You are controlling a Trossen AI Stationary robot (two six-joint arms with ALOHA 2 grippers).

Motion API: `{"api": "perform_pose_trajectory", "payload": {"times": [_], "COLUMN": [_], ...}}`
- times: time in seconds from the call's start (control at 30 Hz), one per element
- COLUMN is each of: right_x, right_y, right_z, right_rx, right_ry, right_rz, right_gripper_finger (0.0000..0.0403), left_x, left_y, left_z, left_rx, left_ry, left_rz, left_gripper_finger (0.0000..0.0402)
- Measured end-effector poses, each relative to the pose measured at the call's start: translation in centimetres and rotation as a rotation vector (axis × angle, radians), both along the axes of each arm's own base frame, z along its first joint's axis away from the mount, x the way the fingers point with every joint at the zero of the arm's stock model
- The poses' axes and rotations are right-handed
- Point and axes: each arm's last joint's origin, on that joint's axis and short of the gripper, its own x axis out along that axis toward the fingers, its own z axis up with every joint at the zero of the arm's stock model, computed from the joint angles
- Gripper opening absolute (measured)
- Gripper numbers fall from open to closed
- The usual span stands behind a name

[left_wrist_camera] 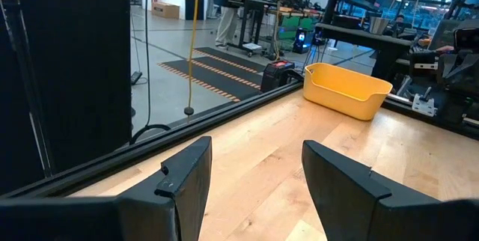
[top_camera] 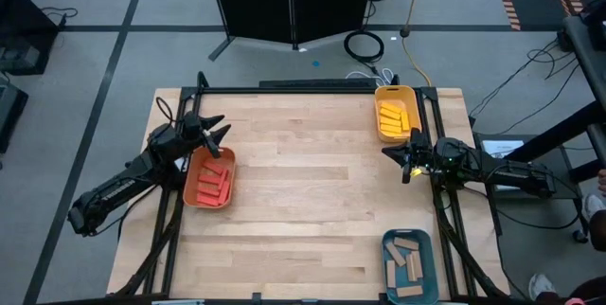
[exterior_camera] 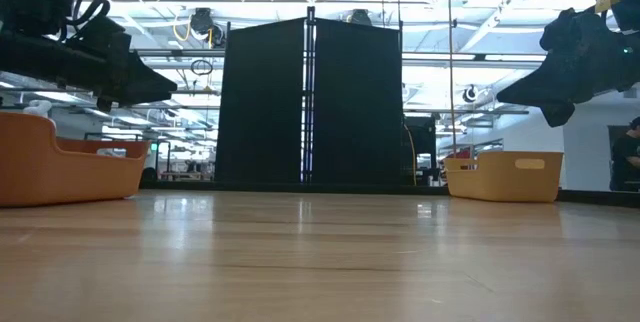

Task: Sort blocks
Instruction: Return to Home Position

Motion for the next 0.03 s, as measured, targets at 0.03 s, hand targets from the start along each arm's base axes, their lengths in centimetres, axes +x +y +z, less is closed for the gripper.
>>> {"api": "perform_pose_trajectory", "payload": {"times": [0.03], "right_x": [0.0], "right_y": [0.0], "right_z": [0.0], "right_rx": [0.0], "right_ry": [0.001], "right_rz": [0.0], "right_gripper_finger": [0.0], "left_x": [0.0], "left_y": [0.0], "left_z": [0.0], "left_rx": [0.0], "left_ry": [0.0], "left_rz": [0.0], "left_gripper_finger": [0.0205]}}
